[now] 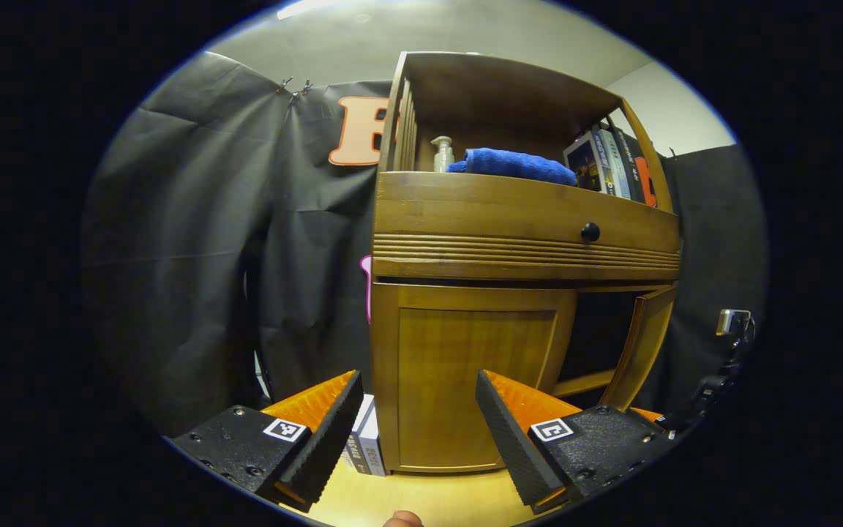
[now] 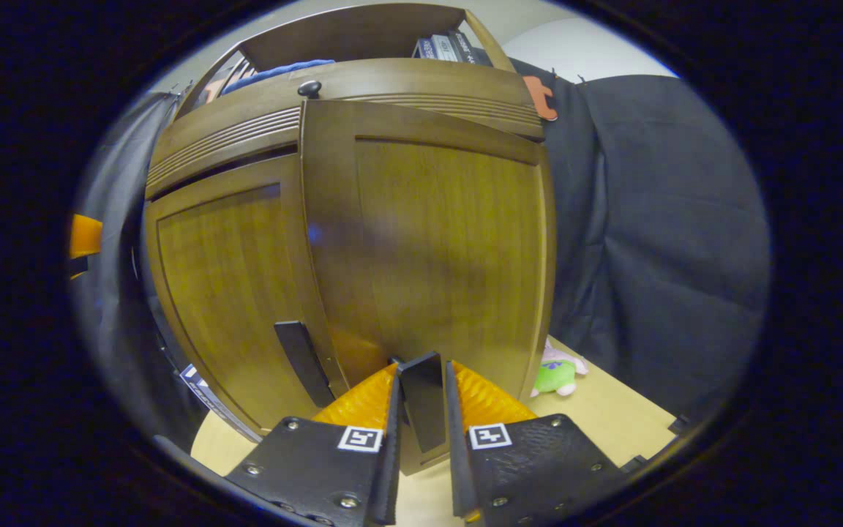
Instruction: Open the right door of the double-door shoe cabinet with the right hand, and open the left door with the left hand.
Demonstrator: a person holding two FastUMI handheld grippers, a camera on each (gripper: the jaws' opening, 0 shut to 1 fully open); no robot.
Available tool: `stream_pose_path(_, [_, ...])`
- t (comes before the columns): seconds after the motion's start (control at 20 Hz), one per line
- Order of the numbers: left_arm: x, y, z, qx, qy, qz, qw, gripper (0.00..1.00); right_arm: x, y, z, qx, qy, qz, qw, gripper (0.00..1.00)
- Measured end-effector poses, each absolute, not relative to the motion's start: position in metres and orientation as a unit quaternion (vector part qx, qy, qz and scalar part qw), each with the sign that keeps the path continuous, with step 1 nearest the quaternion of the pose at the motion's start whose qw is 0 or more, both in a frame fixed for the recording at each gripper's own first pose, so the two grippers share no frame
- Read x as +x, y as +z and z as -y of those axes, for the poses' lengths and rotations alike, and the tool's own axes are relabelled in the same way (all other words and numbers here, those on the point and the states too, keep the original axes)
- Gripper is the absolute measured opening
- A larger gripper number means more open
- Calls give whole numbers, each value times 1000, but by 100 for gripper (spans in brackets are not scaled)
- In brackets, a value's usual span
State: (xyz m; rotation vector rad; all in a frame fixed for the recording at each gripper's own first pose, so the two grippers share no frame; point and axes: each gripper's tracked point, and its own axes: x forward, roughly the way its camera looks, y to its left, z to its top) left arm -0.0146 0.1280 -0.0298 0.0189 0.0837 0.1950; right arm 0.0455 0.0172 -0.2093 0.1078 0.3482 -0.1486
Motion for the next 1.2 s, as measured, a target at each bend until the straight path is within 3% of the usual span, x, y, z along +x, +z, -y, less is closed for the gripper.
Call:
stream_pose_path(0.55, [-2,-53,-63,4,32,-60,998,96,-6,-199,33,60,-105,-168,978,29])
stream_pose_path(0.6, [-1,-55,-58,2,29,-62,998,96,-10,-198,39,59,-108,-167,978,32])
stream_pose_path(0.7, [3,-58,-48,-2,24,-65,998,92,-17,-197,50,58,-111,-168,978,29])
stream_pose_path(0.85, [9,-64,-27,-4,10,-69,998,96,-24,-195,64,64,-107,-171,977,29])
stream_pose_path(1.2, [22,-70,19,-5,-15,-71,997,92,-42,-191,108,67,-111,-164,978,29])
